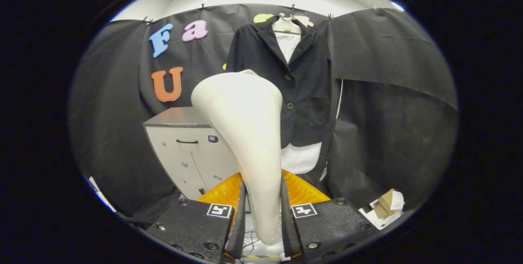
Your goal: Iron the clothes twice with a garment steamer, once on the left side and once on the right side.
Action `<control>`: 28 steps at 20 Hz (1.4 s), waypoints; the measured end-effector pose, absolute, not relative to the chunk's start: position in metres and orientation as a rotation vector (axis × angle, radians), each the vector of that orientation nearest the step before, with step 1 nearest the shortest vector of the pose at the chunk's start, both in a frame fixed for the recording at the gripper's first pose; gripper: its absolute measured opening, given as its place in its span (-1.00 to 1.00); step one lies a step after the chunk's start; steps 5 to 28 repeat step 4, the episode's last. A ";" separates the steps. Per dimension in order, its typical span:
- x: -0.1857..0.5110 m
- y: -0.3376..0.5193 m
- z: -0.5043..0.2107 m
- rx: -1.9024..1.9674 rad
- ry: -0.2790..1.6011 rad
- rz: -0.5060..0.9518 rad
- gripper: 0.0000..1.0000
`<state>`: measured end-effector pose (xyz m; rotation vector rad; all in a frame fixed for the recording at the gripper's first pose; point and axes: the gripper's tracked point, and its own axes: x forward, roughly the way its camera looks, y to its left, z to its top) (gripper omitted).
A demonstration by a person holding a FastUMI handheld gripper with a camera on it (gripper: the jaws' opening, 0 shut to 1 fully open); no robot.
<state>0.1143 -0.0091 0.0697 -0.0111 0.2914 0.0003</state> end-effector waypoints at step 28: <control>0.111 -0.009 0.071 -0.008 0.285 0.004 -0.20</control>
